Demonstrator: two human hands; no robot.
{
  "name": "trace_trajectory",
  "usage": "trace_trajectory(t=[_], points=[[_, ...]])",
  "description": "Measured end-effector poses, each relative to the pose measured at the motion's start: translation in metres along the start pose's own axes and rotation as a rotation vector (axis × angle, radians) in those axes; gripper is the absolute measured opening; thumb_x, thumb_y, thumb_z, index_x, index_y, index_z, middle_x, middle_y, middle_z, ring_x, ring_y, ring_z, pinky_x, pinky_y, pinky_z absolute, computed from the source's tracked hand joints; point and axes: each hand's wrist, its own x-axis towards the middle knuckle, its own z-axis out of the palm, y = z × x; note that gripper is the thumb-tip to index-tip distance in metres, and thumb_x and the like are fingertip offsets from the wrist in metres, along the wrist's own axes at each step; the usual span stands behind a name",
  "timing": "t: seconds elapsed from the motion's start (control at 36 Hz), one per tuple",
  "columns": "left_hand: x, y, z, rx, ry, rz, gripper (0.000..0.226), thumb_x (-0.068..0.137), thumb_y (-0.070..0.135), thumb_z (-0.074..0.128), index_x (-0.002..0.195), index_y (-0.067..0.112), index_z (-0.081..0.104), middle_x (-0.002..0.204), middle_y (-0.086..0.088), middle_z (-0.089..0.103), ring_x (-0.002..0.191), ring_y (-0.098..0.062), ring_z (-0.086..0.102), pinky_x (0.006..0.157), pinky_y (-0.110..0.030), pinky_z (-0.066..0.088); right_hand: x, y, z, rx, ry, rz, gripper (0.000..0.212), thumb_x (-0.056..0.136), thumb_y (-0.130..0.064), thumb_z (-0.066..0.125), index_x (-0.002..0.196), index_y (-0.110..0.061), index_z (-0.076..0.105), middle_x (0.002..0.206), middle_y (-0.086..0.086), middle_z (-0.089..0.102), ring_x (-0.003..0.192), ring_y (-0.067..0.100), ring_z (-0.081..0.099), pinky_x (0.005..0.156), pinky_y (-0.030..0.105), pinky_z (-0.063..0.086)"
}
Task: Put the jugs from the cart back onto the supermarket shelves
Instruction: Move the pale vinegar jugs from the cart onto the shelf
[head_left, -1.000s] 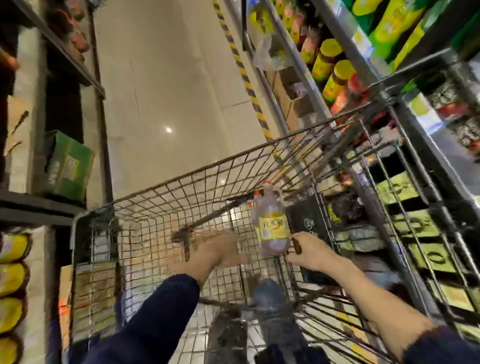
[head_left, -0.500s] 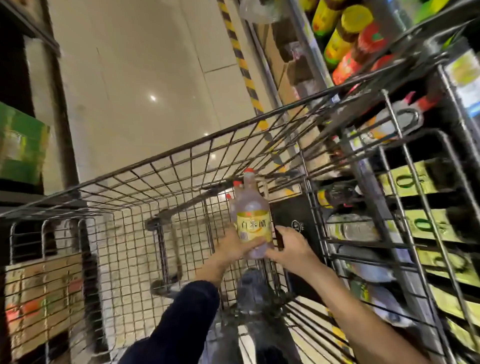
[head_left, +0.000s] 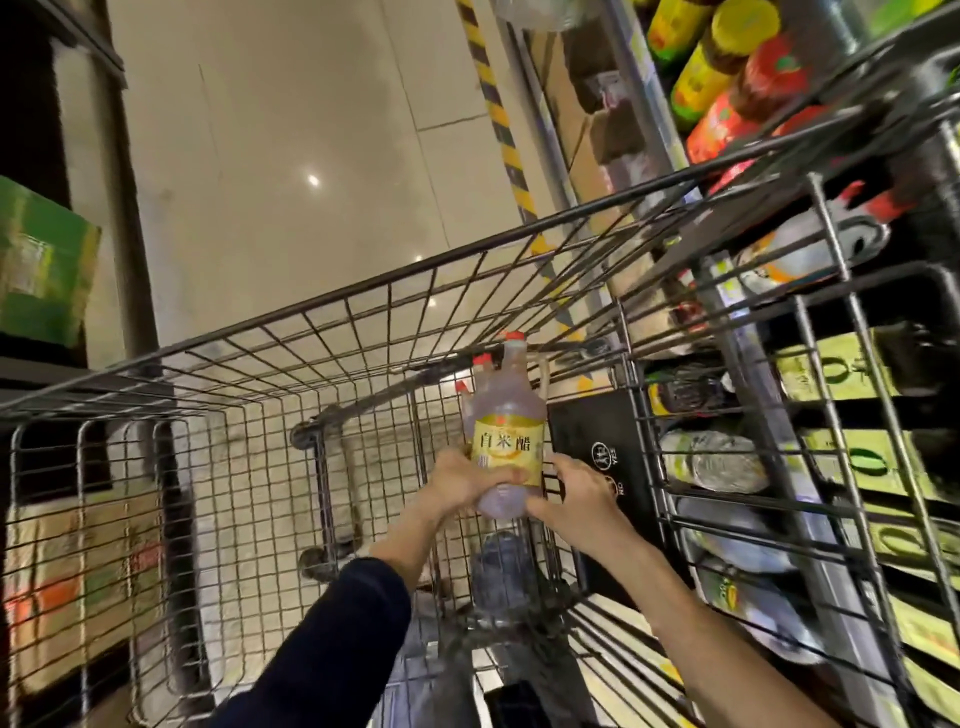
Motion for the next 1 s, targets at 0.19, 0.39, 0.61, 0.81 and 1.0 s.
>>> trace_trajectory(t=[0.19,0.39,0.61,0.81,1.0], points=[[-0.014,-0.015,-0.038,-0.040,-0.068,-0.060,0.081,0.048,0.032,0.093,0.118,0.009,0.060,0.104,-0.003,0.072,0.095,-0.017,0.070,0.080,-0.030,0.057,0.006,-0.005,0.001,0.092,-0.042,0.035,0.049,0.081,-0.018,0.070,0.126,-0.006,0.054,0.111,0.006,0.059,0.097,0.015,0.050,0.070,0.015,0.034],[-0.038,-0.051,-0.074,-0.154,-0.024,-0.131,0.069,0.045,0.026,0.092,0.106,0.010,0.064,0.105,-0.010,0.072,0.094,-0.023,0.070,0.075,-0.030,0.057,0.033,0.000,0.027,0.117,-0.058,0.129,0.037,0.076,-0.014,0.075,0.107,-0.010,0.058,0.098,0.000,0.061,0.080,0.009,0.057,0.060,0.004,0.043],[-0.046,-0.084,-0.102,-0.269,0.039,-0.137,0.065,0.050,0.031,0.091,0.106,0.014,0.061,0.099,-0.008,0.074,0.089,-0.022,0.072,0.073,-0.029,0.058,0.073,0.005,0.063,0.054,-0.025,0.216,0.044,0.086,-0.016,0.066,0.125,-0.004,0.050,0.124,0.015,0.056,0.111,0.026,0.057,0.072,0.020,0.037],[-0.044,-0.098,-0.104,-0.343,0.070,-0.133,0.078,0.048,0.033,0.090,0.115,0.006,0.059,0.103,-0.013,0.073,0.096,-0.027,0.070,0.091,-0.042,0.054,0.089,0.015,0.075,0.076,0.066,0.233,0.047,0.068,-0.011,0.084,0.106,0.005,0.062,0.108,0.020,0.066,0.093,0.025,0.063,0.063,0.022,0.042],[-0.039,-0.104,-0.096,-0.436,0.067,-0.118,0.098,0.029,0.050,0.092,0.112,0.006,0.062,0.100,-0.012,0.074,0.092,-0.026,0.071,0.082,-0.037,0.055,0.095,0.015,0.073,0.151,0.037,0.262,0.073,0.051,-0.022,0.093,0.107,-0.001,0.050,0.098,0.004,0.061,0.089,0.020,0.060,0.057,0.023,0.042]])
